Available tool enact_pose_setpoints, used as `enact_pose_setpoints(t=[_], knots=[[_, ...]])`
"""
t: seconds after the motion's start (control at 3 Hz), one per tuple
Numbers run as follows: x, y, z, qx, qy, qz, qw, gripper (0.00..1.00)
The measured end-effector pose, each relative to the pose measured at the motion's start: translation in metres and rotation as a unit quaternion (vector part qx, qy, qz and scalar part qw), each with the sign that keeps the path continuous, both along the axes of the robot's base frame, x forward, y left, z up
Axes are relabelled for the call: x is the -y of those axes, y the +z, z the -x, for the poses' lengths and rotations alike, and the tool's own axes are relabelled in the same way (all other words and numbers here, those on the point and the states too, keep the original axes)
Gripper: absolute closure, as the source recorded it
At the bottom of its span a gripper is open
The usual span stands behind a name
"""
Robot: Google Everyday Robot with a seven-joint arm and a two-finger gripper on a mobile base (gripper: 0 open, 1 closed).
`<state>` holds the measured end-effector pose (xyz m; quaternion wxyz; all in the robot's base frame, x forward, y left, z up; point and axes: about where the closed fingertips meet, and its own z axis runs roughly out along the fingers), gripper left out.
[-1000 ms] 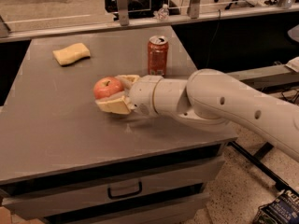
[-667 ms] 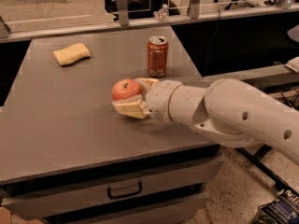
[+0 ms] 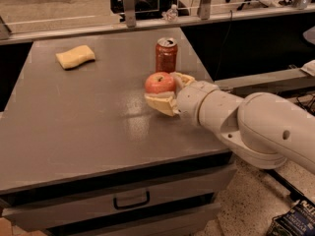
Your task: Move apple near coke can
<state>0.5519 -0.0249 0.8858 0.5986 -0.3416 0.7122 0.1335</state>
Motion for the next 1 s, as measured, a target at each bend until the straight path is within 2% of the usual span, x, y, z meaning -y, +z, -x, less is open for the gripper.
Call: enact_pose_setpoints(t=[0.33, 0.67, 1.0], knots=[[0.018, -0.006, -0.017, 0.009, -0.030, 0.002, 0.9995, 1.00], [0.024, -0.015, -0.026, 0.009, -0.042, 0.001, 0.9991, 1.00], [0.030, -0.027, -0.041, 0.011, -0.055, -0.011, 0.9984, 0.75]])
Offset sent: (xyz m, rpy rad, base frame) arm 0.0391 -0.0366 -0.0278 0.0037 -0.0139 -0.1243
